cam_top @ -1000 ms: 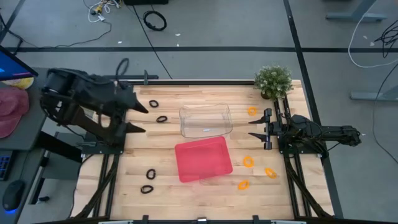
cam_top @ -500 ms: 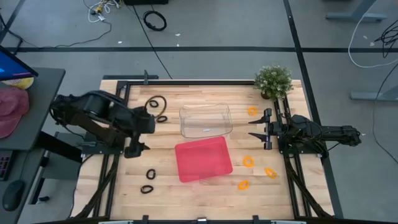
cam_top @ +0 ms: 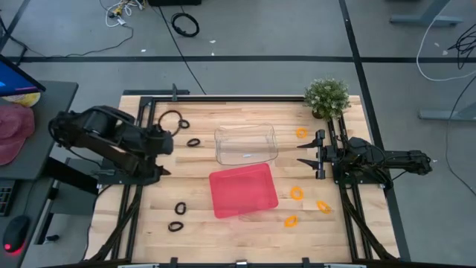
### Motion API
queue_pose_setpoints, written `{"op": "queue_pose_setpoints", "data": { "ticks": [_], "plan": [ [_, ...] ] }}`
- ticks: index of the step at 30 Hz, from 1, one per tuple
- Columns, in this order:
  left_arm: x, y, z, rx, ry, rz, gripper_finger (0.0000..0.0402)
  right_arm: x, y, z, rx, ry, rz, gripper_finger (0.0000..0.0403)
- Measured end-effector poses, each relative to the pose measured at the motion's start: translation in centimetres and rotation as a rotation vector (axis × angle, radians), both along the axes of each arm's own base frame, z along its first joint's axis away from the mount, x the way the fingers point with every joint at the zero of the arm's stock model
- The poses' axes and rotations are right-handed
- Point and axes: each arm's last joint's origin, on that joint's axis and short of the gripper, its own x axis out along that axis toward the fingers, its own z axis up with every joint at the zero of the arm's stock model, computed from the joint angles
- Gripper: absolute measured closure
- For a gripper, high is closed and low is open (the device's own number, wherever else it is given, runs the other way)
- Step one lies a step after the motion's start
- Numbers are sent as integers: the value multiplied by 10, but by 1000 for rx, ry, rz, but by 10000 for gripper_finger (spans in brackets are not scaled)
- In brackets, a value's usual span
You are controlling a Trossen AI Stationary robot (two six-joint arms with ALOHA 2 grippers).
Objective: Sort spring keychains
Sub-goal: Put the black spring keychain into the red bin
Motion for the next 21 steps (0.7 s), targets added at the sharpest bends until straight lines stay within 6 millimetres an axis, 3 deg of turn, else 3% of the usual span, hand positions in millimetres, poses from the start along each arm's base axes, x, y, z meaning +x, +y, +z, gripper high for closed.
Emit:
{"op": "queue_pose_setpoints", "data": {
  "ticks": [5,15,21],
  "plan": [
    [-9,3,-6,-1,12,16,65,0,0,0,0,0,0,181],
    [2,-1,-49,19,188,57,65,0,0,0,0,0,0,181],
    [4,-1,-63,48,236,94,65,0,0,0,0,0,0,181]
  ]
}}
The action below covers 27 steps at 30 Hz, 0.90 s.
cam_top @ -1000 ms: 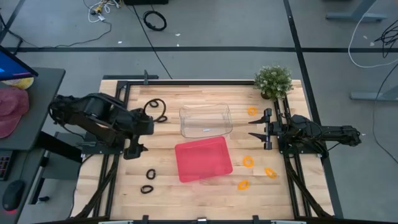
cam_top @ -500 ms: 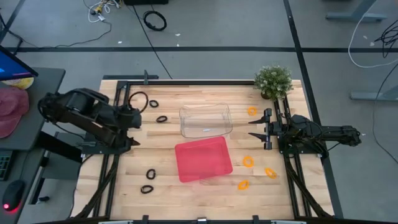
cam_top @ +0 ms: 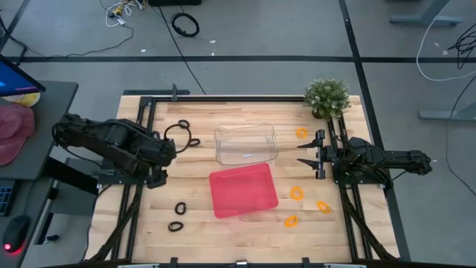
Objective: Sort spring keychains
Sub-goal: Put the black spring keychain into the red bin
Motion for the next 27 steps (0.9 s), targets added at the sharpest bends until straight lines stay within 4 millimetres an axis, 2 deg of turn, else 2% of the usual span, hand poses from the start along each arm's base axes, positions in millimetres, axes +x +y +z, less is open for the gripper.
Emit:
{"op": "queue_pose_setpoints", "data": {
  "ticks": [13,18,27],
  "plan": [
    [0,1,-1,43,-11,22,65,0,0,0,0,0,0,181],
    [-3,-12,-2,-98,40,-156,65,0,0,0,0,0,0,181],
    [-7,-26,-2,-85,45,-294,65,0,0,0,0,1,0,181]
  ]
}}
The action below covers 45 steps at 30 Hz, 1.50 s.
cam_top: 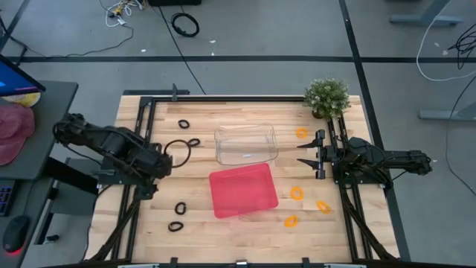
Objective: Sort spring keychains
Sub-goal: Put the black spring keychain into the red bin
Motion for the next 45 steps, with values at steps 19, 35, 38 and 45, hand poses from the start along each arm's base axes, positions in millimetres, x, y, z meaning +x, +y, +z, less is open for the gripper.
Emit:
{"op": "queue_pose_setpoints", "data": {
  "ticks": [19,35,38,45],
  "plan": [
    [12,-4,4,42,-176,-8,65,0,0,0,0,0,0,181],
    [11,1,-6,209,-59,131,65,0,0,0,0,0,0,181],
    [16,-3,-9,186,-33,153,65,0,0,0,0,0,0,181],
    [22,-21,-19,141,49,116,65,0,0,0,0,0,0,181]
  ]
}}
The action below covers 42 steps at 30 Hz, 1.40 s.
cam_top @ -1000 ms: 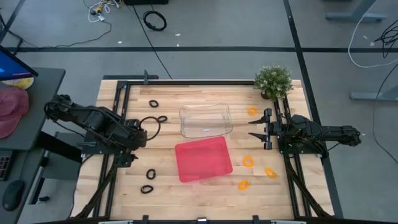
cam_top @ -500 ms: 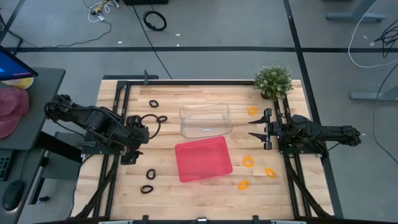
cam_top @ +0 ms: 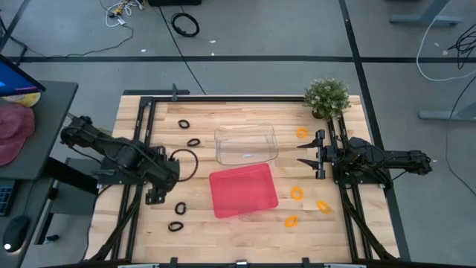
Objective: Sort spring keychains
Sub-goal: Put the black spring keychain into the red bin
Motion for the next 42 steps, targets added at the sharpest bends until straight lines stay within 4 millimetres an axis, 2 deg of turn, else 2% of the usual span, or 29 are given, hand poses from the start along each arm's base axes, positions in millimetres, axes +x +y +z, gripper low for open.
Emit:
{"op": "queue_pose_setpoints", "data": {
  "ticks": [4,14,25,33,42],
  "plan": [
    [1,-10,-9,15,34,-12,65,0,0,0,0,0,0,181],
    [-11,-19,-51,100,174,2,65,0,0,0,0,0,0,181],
    [-21,-42,-82,61,153,-40,65,0,0,0,0,0,0,181],
    [-23,-51,-105,38,125,-43,65,0,0,0,0,0,0,181],
    [-24,-59,-112,1,84,-56,65,0,0,0,0,0,0,181]
  ]
}}
